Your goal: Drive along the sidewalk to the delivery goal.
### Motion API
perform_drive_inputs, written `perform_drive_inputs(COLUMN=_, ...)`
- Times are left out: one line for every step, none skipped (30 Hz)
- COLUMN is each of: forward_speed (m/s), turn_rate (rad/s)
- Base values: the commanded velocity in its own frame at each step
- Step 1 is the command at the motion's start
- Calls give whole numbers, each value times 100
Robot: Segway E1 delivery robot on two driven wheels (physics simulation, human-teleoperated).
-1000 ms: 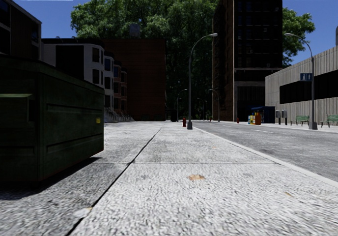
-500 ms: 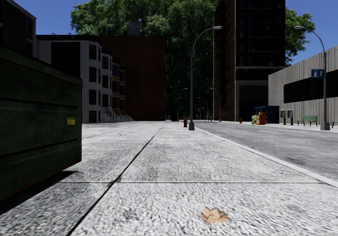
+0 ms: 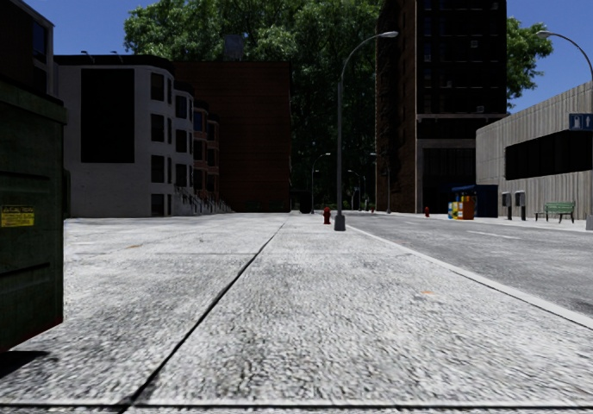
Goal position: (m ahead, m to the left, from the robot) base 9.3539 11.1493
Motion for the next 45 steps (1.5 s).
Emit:
perform_drive_inputs(forward_speed=200, turn_rate=6)
perform_drive_inputs(forward_speed=200, turn_rate=6)
perform_drive_inputs(forward_speed=200, turn_rate=6)
perform_drive_inputs(forward_speed=200, turn_rate=8)
perform_drive_inputs(forward_speed=200, turn_rate=10)
perform_drive_inputs(forward_speed=200, turn_rate=17)
perform_drive_inputs(forward_speed=200, turn_rate=21)
perform_drive_inputs(forward_speed=200, turn_rate=21)
perform_drive_inputs(forward_speed=200, turn_rate=29)
perform_drive_inputs(forward_speed=200, turn_rate=36)
perform_drive_inputs(forward_speed=200, turn_rate=38)
perform_drive_inputs(forward_speed=192, turn_rate=38)
perform_drive_inputs(forward_speed=177, turn_rate=38)
perform_drive_inputs(forward_speed=177, turn_rate=38)
perform_drive_inputs(forward_speed=157, turn_rate=39)
perform_drive_inputs(forward_speed=142, turn_rate=39)
perform_drive_inputs(forward_speed=135, turn_rate=41)
perform_drive_inputs(forward_speed=133, turn_rate=43)
perform_drive_inputs(forward_speed=133, turn_rate=44)
perform_drive_inputs(forward_speed=133, turn_rate=44)
perform_drive_inputs(forward_speed=133, turn_rate=45)
perform_drive_inputs(forward_speed=133, turn_rate=46)
perform_drive_inputs(forward_speed=133, turn_rate=46)
perform_drive_inputs(forward_speed=133, turn_rate=55)
perform_drive_inputs(forward_speed=133, turn_rate=55)
perform_drive_inputs(forward_speed=133, turn_rate=55)
perform_drive_inputs(forward_speed=133, turn_rate=55)
perform_drive_inputs(forward_speed=133, turn_rate=55)
perform_drive_inputs(forward_speed=133, turn_rate=55)
perform_drive_inputs(forward_speed=133, turn_rate=55)
perform_drive_inputs(forward_speed=133, turn_rate=55)
perform_drive_inputs(forward_speed=133, turn_rate=55)
perform_drive_inputs(forward_speed=133, turn_rate=56)
perform_drive_inputs(forward_speed=133, turn_rate=57)
perform_drive_inputs(forward_speed=133, turn_rate=57)
perform_drive_inputs(forward_speed=133, turn_rate=57)
perform_drive_inputs(forward_speed=133, turn_rate=57)
perform_drive_inputs(forward_speed=133, turn_rate=59)
perform_drive_inputs(forward_speed=133, turn_rate=62)
perform_drive_inputs(forward_speed=133, turn_rate=64)
perform_drive_inputs(forward_speed=133, turn_rate=66)
perform_drive_inputs(forward_speed=133, turn_rate=66)
perform_drive_inputs(forward_speed=133, turn_rate=67)
perform_drive_inputs(forward_speed=133, turn_rate=69)
perform_drive_inputs(forward_speed=133, turn_rate=70)
